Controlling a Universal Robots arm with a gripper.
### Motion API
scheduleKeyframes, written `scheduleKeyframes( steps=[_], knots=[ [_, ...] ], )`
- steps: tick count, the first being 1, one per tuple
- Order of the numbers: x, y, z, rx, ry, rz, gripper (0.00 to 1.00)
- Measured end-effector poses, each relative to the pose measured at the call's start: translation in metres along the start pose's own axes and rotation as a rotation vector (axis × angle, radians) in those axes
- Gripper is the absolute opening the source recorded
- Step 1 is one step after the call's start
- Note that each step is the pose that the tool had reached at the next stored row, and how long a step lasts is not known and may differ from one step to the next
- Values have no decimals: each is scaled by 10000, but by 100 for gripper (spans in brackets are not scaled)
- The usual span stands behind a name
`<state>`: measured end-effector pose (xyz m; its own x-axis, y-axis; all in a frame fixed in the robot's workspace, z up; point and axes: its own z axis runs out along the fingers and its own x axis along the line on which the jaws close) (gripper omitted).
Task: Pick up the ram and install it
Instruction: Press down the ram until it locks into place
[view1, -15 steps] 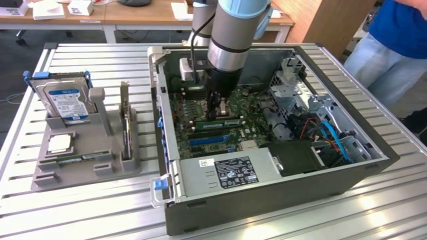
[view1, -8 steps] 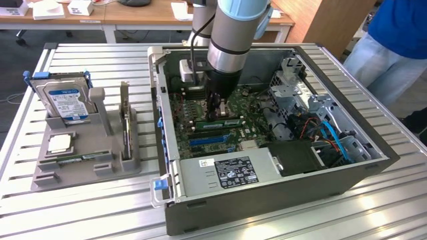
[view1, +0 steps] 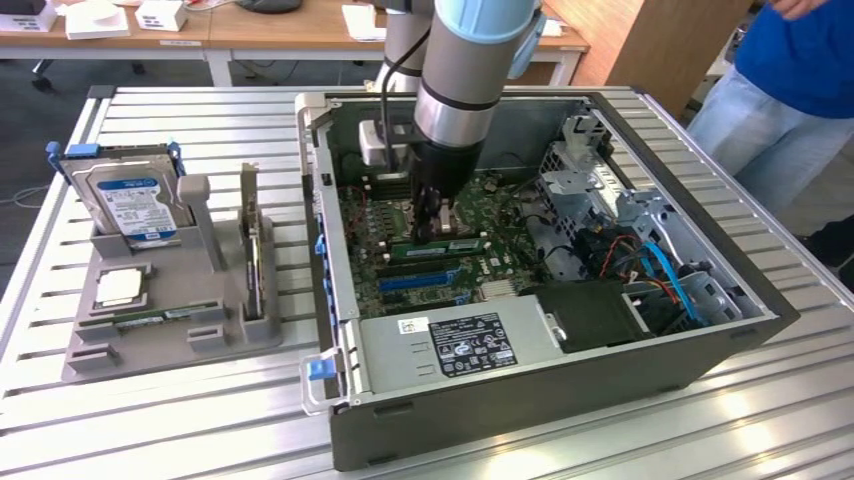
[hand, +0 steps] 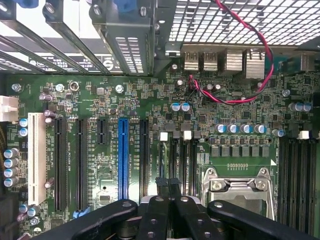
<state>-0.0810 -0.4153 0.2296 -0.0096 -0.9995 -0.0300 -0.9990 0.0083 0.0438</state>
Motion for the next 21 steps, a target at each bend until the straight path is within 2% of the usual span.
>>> scheduleKeyframes(
  steps=[21],
  knots=[
    [1, -1, 35, -1, 1, 0, 10]
  ],
)
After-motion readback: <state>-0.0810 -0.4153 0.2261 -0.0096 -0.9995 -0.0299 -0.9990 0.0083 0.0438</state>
